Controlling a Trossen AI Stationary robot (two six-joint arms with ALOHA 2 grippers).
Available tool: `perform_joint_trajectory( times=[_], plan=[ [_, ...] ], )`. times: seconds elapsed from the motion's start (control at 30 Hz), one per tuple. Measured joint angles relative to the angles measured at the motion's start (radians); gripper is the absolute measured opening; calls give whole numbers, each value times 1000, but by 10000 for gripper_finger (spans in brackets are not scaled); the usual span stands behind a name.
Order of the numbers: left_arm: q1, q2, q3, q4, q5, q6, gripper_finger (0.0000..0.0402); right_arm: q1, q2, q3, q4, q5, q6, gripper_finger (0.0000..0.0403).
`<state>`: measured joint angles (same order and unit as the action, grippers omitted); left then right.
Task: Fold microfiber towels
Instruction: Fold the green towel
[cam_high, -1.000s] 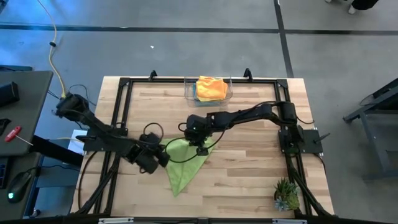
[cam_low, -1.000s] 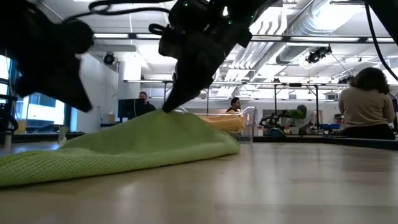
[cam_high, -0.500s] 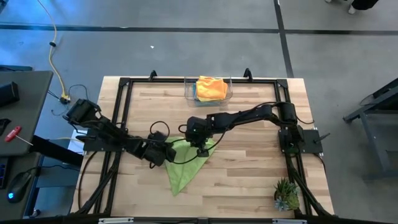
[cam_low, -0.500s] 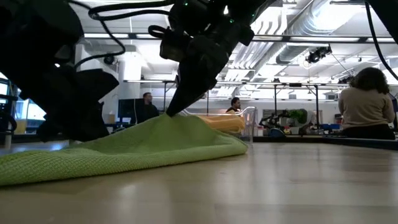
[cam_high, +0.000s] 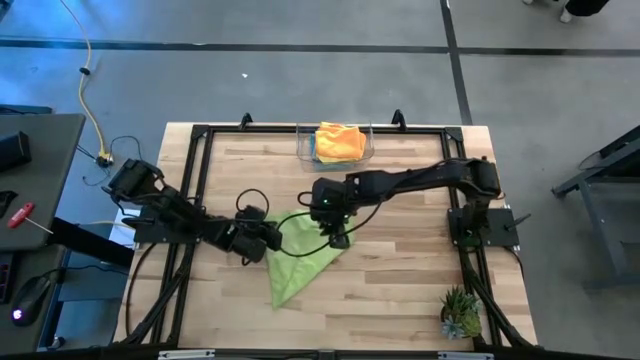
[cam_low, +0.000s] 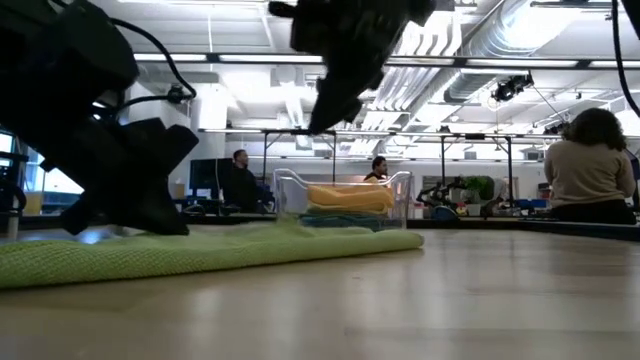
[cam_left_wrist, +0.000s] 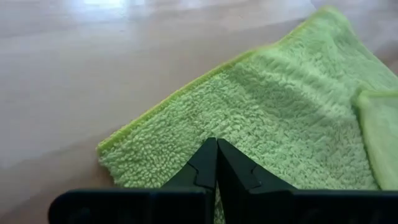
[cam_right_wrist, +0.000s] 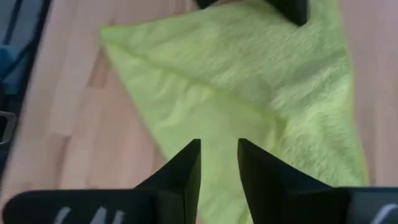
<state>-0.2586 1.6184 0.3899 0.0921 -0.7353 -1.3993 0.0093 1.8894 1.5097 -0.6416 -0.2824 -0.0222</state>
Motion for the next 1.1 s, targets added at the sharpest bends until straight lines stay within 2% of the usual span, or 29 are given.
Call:
perform_joint_trajectory(
  times=[0.1,0.23,0.43,0.57,0.7,0.9,1.1],
  plan=[
    [20,0,0,0,0,24,0,0,-26,0,-38,-24,27,75],
    [39,0,0,0,1,62,0,0,-8,-6,31,-24,69,69],
    [44,0,-1,2,1,67,0,-29,119,-18,121,-16,54,129],
    [43,0,-1,2,0,67,0,-43,186,-18,151,83,36,167],
    [43,0,-1,3,0,67,0,-52,209,-17,165,154,16,177],
    [43,0,-1,5,1,67,0,-68,220,-17,211,72,-21,152],
    [43,0,-1,5,1,67,0,-68,226,-17,210,84,-24,95]
  ],
)
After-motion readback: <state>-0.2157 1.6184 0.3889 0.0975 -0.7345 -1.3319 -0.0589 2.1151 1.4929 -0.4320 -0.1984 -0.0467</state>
